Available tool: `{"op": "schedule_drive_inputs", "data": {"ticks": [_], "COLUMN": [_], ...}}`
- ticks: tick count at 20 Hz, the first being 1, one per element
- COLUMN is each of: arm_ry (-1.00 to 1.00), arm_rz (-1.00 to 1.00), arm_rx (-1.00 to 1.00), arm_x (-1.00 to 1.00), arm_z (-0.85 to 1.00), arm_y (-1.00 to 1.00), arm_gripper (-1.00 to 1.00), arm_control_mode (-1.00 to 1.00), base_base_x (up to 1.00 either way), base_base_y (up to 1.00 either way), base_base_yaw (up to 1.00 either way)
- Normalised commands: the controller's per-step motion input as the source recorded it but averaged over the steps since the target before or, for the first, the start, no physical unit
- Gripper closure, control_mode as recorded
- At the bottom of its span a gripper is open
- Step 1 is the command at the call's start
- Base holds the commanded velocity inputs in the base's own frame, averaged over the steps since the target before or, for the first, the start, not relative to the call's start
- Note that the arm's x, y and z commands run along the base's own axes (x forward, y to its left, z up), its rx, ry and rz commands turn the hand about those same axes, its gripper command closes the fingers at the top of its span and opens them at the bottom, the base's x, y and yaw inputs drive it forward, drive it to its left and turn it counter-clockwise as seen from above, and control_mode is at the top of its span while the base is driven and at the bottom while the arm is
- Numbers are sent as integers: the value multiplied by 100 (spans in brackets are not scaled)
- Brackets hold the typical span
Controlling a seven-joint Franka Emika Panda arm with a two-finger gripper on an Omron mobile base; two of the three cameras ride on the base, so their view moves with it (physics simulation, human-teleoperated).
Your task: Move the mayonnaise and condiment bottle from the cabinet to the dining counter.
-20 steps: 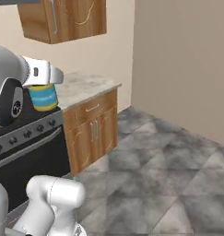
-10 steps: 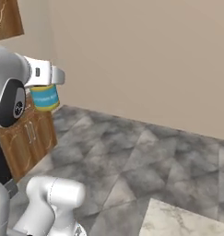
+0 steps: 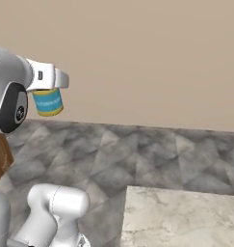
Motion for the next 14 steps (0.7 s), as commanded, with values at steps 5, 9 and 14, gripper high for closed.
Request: {"op": "schedule_drive_inputs", "data": {"ticks": [5, 9, 14], "arm_ry": [0, 0, 0], "arm_rz": [0, 0, 0], "arm_rx": [0, 0, 0], "arm_x": [0, 0, 0], "arm_z": [0, 0, 0], "arm_y": [0, 0, 0], "arm_gripper": [100, 100, 100], "arm_control_mode": [100, 100, 100], "base_base_x": [-36, -35, -16], "base_base_y": [-2, 3, 48], "base_base_yaw": [-44, -37, -17]}}
